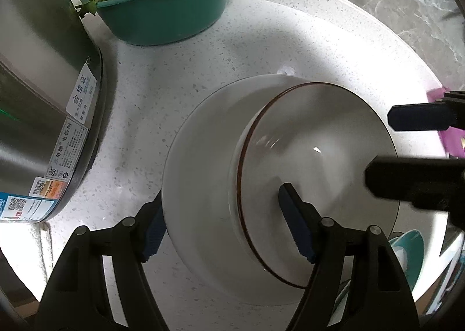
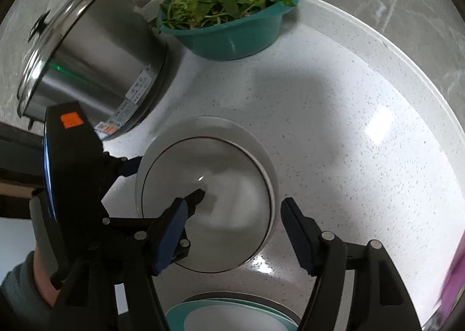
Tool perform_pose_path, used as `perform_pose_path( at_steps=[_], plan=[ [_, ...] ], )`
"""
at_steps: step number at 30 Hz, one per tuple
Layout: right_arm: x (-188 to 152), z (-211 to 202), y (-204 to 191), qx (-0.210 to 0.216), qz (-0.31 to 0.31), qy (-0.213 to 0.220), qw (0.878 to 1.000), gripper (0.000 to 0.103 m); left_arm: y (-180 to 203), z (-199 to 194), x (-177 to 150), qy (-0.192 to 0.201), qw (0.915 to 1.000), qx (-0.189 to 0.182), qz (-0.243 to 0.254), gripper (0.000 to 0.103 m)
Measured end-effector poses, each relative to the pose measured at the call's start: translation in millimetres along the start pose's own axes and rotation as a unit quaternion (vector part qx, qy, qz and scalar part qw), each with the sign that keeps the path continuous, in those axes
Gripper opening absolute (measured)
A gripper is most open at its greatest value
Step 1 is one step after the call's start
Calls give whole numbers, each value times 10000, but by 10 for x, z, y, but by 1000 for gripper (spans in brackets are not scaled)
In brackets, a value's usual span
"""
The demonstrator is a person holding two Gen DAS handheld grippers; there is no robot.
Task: Organize plates and bowls
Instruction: 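Open both tools and release the red-flecked bowl onto the bowl stack, then close both tools on the rim of the stacked white bowls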
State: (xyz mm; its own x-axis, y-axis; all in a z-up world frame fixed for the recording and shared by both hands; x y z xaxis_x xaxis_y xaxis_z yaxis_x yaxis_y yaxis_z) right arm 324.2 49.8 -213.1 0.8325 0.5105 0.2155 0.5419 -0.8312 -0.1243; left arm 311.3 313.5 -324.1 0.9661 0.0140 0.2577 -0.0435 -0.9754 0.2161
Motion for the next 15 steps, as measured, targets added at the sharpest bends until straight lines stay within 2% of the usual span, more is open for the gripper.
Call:
perform_pose_path(
  at_steps=[3,7,10,13,15],
  plan=[
    [1,-87,62,91,68,145,9998,70,-21,-95,-28,133,9998,-114,-89,71],
    [-33,-229,374,4,292,389,9988,69,-169,-443,-112,677,9966,-308,-353,72],
    [-164,-144,555,-254,372,282,9986,62,-317,-551,-204,842,9946,-314,-526,77],
    [-259,-21,590,-484,278,195,9983,60,-365,-627,-292,984,9929,-270,-614,77],
    [-299,19,606,-576,289,235,9976,60,-354,-748,-343,1149,9906,-387,-639,77]
  ],
)
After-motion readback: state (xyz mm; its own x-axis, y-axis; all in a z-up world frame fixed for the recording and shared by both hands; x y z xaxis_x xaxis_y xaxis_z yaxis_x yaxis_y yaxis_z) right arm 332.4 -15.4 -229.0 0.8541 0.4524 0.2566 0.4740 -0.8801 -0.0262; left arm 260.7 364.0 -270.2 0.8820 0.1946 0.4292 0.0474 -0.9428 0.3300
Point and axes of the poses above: each gripper's, at about its wrist camera, not at the fingertips, and z roughly the way its jaws point, y to its right, x to its top, the point moved 4 cm from there along z, roughly the way its jaws point, and after that the axes turned 8 degrees about -x, right-handed, at the moved point
